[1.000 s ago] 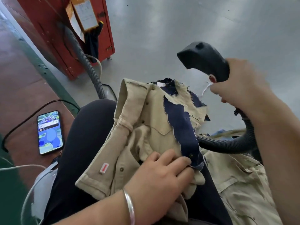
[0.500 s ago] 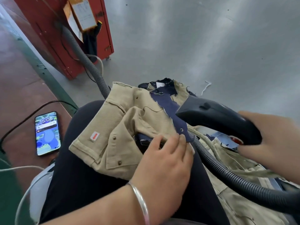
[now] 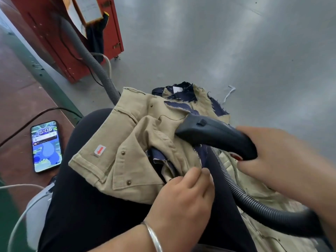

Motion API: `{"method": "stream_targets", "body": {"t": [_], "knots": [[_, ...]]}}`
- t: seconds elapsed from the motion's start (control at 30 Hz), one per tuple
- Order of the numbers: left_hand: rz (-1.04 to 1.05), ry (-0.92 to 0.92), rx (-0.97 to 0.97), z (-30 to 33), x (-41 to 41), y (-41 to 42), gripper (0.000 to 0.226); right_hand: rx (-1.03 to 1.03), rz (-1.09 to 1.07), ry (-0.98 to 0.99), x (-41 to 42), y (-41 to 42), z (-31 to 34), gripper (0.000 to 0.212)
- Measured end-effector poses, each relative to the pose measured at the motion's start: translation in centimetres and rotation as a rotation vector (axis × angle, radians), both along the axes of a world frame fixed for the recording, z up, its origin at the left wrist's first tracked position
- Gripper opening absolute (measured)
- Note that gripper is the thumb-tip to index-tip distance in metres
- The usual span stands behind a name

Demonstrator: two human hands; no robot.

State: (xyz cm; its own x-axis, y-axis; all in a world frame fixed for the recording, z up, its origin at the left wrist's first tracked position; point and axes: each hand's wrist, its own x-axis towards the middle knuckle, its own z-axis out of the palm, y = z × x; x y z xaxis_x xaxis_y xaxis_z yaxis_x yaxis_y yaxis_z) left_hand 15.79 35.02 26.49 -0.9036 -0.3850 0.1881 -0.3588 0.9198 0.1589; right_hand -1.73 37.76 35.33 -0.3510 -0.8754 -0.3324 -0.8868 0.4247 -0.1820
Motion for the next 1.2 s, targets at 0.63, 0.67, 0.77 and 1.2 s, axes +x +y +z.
{"method": "stream_targets", "body": {"t": [0.63,0.67,0.77,1.2], "knots": [[-0.075,0.022,0.144,-0.7,1.6,-0.3,0.044,-0.035,-0.080,-0.061,-2.1,5.0,1.8,0.040],[-0.075,0.022,0.144,-0.6,1.5,-0.3,0.044,0.008,-0.074,-0.049,-1.6,5.4,1.6,0.041],[-0.070,0.006,0.155,-0.4,1.6,-0.3,0.046,0.109,-0.048,-0.055,0.0,5.0,1.3,0.034],[-0.054,-0.042,0.215,0.2,1.7,-0.2,0.051,-0.217,-0.186,-0.004,-1.8,-6.2,-3.4,0.019]]}}
